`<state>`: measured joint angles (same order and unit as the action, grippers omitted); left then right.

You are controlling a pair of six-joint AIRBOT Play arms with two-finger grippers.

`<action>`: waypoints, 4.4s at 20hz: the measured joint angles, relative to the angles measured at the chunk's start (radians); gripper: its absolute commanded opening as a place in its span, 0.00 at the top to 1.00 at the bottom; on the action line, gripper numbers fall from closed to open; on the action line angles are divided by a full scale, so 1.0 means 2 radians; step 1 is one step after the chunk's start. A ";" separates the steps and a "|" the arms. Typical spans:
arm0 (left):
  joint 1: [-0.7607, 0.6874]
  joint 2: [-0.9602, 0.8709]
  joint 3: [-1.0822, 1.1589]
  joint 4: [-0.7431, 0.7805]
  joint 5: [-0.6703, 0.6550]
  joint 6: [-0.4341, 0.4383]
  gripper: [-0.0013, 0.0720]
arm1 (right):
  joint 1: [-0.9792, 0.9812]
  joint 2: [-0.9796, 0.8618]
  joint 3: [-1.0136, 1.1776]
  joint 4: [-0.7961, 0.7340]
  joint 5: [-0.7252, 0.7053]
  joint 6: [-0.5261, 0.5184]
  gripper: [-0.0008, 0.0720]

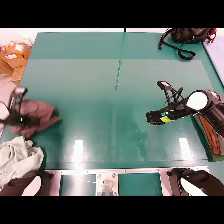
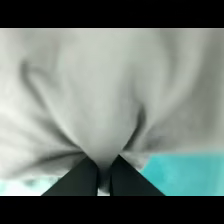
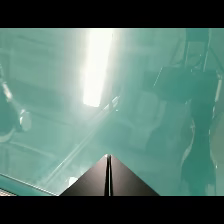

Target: Fold the shirts.

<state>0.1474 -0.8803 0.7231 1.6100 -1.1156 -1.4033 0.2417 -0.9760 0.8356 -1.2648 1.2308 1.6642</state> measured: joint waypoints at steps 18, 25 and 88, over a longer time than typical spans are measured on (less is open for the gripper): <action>-0.311 -0.211 0.262 -0.289 0.082 0.037 0.00 | -0.046 0.000 0.018 0.012 -0.002 0.000 0.40; -0.184 -0.227 0.235 -0.297 -0.035 0.035 0.00 | -0.125 -0.027 -0.019 0.020 -0.020 -0.007 0.43; -0.071 -0.409 0.438 -0.388 -0.015 0.100 0.16 | -0.233 -0.163 -0.019 0.299 -0.121 -0.261 0.63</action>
<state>0.0048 -1.6974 1.5990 0.8341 -1.1450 -1.2030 -0.2253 -1.3014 0.7986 -0.6659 0.9882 1.1423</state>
